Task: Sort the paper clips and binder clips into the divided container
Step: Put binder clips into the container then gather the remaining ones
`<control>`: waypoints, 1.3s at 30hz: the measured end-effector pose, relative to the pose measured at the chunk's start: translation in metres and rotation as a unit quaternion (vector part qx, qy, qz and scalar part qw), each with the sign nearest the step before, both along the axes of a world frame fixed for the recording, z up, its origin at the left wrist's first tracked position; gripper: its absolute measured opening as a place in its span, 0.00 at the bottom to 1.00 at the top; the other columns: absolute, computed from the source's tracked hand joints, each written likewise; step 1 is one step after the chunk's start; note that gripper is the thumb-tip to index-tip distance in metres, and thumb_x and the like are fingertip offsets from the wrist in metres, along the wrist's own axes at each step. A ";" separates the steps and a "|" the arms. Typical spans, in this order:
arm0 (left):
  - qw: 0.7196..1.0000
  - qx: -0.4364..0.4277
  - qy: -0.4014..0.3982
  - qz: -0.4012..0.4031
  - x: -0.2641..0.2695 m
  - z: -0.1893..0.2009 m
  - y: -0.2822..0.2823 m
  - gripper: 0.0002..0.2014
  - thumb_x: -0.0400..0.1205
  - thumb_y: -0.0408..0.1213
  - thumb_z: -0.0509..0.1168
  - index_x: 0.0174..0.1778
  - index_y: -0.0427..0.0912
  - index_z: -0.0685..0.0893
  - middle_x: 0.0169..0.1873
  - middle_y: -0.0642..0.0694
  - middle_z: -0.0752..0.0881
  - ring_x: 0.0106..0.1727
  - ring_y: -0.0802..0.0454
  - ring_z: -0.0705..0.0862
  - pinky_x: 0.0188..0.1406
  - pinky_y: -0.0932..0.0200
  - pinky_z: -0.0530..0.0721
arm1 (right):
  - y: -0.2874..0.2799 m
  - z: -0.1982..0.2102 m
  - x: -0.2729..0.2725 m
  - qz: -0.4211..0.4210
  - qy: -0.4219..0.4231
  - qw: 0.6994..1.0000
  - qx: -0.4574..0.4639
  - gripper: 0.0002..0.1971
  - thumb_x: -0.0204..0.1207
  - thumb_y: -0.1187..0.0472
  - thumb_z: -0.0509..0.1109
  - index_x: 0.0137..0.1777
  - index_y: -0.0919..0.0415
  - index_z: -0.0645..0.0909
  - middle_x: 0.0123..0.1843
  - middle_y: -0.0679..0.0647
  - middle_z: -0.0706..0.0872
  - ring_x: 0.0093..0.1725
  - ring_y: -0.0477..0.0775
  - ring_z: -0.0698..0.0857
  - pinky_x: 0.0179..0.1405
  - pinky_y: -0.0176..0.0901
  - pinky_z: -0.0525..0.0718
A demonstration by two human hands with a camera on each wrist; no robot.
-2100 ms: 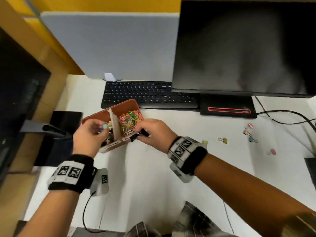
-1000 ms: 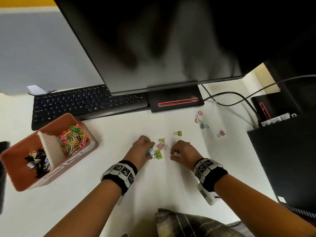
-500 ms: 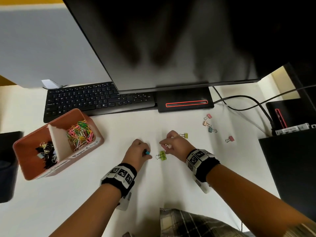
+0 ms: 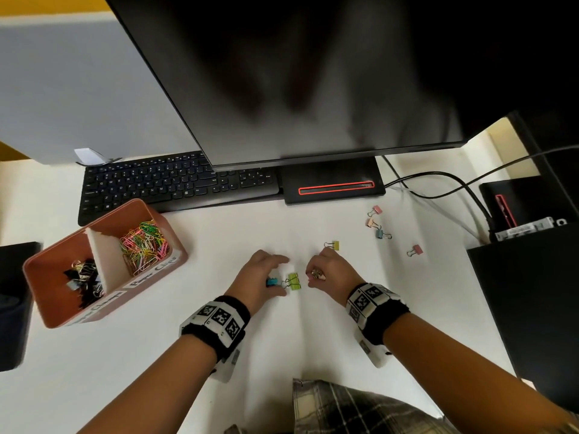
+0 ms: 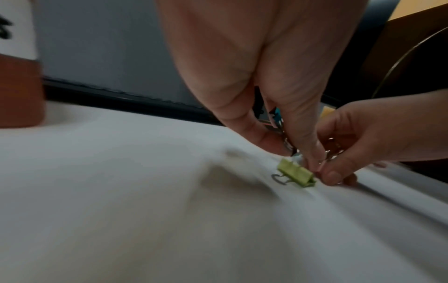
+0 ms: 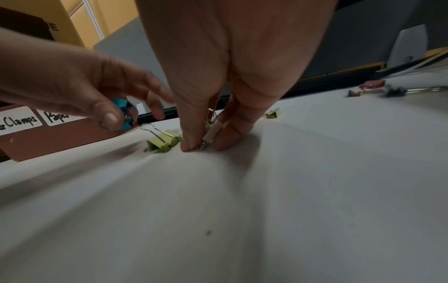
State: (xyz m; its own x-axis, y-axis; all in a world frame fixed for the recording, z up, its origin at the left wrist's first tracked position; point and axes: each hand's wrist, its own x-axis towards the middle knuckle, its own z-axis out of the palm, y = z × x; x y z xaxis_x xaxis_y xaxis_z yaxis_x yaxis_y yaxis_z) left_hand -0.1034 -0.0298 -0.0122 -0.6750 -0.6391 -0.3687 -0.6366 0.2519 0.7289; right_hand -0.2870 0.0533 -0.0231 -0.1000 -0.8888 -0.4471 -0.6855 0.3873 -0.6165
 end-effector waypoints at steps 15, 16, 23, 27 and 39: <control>0.997 -0.061 -0.022 0.033 0.031 -0.007 0.013 0.14 0.69 0.31 0.76 0.50 0.42 0.86 0.48 0.51 0.78 0.49 0.52 0.79 0.51 0.72 0.75 | 0.012 0.009 0.015 0.004 0.010 1.000 0.018 0.06 0.71 0.63 0.72 0.46 0.61 0.79 0.44 0.51 0.80 0.44 0.52 0.80 0.45 0.38 0.75; 0.997 -0.066 -0.012 0.050 0.042 -0.002 0.011 0.14 0.68 0.30 0.77 0.49 0.42 0.86 0.47 0.51 0.78 0.48 0.53 0.79 0.49 0.75 0.75 | 0.008 0.012 0.020 0.007 0.006 1.000 0.009 0.06 0.71 0.63 0.72 0.46 0.61 0.80 0.43 0.51 0.81 0.43 0.52 0.80 0.45 0.38 0.75; 0.948 -0.171 0.028 0.266 0.147 0.073 -0.024 0.14 0.66 0.35 0.79 0.47 0.45 0.86 0.48 0.50 0.81 0.41 0.54 0.81 0.45 0.66 0.78 | -0.075 0.061 0.126 0.090 -0.052 0.988 -0.114 0.06 0.70 0.61 0.74 0.46 0.59 0.81 0.45 0.54 0.82 0.43 0.53 0.81 0.49 0.45 0.80; 0.900 -0.168 0.009 0.401 0.223 0.094 -0.061 0.13 0.66 0.36 0.79 0.43 0.47 0.84 0.45 0.47 0.86 0.43 0.50 0.83 0.46 0.55 0.81 | -0.128 0.091 0.221 0.127 -0.102 0.972 -0.170 0.06 0.69 0.61 0.74 0.44 0.57 0.82 0.49 0.55 0.85 0.49 0.55 0.82 0.52 0.45 0.80; 0.942 -0.021 0.063 0.329 0.224 0.107 -0.084 0.17 0.85 0.49 0.53 0.64 0.51 0.81 0.63 0.53 0.80 0.64 0.54 0.78 0.58 0.51 0.83 | -0.127 0.088 0.228 0.129 -0.141 0.970 -0.149 0.11 0.76 0.59 0.68 0.58 0.54 0.81 0.59 0.52 0.84 0.51 0.50 0.84 0.58 0.46 0.83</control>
State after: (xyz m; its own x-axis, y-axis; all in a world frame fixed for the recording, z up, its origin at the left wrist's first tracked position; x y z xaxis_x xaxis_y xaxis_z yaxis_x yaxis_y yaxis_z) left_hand 0.1209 -0.1136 0.0944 -0.1648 -0.9468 -0.2765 -0.5736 -0.1360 0.8078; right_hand -0.0592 -0.0735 0.0650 0.2328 -0.9618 -0.1443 -0.5238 0.0010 -0.8518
